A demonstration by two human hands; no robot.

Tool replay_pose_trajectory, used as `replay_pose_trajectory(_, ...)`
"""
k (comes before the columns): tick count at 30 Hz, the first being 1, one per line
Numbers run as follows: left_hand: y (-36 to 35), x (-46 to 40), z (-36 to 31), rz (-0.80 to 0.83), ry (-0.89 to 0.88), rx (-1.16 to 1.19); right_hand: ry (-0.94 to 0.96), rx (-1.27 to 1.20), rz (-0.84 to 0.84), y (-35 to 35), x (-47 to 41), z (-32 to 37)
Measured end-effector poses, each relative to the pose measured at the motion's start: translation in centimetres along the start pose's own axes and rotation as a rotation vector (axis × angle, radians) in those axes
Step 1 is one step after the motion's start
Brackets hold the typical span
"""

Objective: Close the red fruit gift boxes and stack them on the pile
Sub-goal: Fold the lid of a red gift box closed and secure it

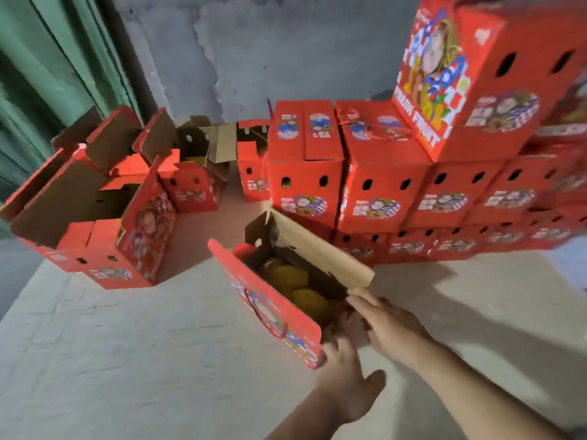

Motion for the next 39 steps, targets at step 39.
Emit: replay_pose_trajectory(39, 1.1, -5.4, -2.6, -0.711, -0.125, -0.076, -0.205, -0.352, -0.556, -0.8, 9.8, -14.3)
Point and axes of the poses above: each hand's wrist, its own x-axis away from the middle knuckle, its own y-axis out of the back of the hand, z = x × y, the point moved 1 cm from there along -x, towards the middle knuckle, and after that the axes turned 3 degrees about y, right-handed, at the moved point
